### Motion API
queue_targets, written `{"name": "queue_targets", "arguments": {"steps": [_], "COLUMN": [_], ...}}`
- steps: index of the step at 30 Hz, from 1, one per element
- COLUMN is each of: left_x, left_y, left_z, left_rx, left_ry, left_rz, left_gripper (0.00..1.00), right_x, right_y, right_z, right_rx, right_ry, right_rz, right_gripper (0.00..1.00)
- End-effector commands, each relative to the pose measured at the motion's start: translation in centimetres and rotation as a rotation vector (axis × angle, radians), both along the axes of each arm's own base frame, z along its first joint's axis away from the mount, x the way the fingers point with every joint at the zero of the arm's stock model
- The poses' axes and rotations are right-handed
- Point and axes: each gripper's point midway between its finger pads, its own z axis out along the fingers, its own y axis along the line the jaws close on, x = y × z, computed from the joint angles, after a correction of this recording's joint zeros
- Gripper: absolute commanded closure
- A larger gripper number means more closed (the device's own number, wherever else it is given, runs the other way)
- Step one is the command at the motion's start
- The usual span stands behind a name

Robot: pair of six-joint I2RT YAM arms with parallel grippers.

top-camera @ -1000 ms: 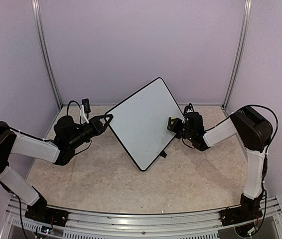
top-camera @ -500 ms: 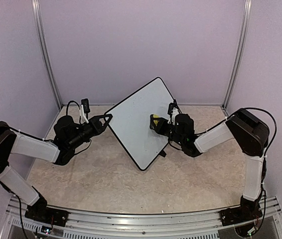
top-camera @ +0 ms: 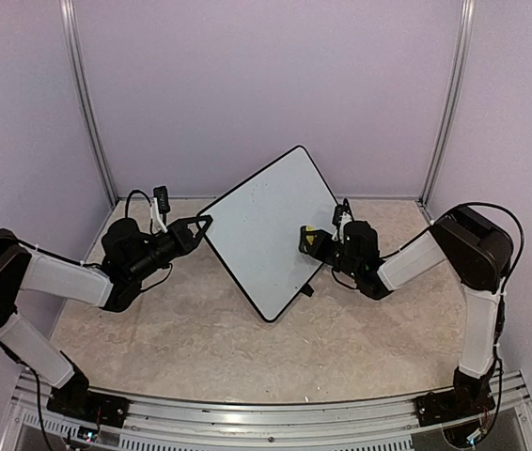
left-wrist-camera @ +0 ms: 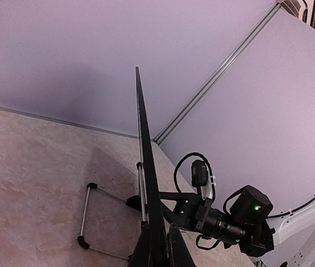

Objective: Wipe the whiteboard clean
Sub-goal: Erase the whiteboard at the center of the board.

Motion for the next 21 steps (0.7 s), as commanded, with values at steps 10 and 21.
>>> {"name": "queue_targets", "arguments": {"steps": [10, 21], "left_x": [-4.1, -4.0], "left_y": [-3.0, -2.9], "left_z": [3.5, 3.4], "left_rx": [-0.043, -0.040], "left_ry": [-0.136, -0.135], "left_rz": [-0.224, -0.219], "left_gripper": [1.00, 1.00], "right_x": [0.4, -3.8], "right_y": [-4.3, 5.3], "right_z": [-6.0, -2.2], "right_rx": [-0.112, -0.191], "right_ry": [0.149, -0.023], "right_rz": [-0.008, 0.166], "right_gripper": [1.00, 1.00]}}
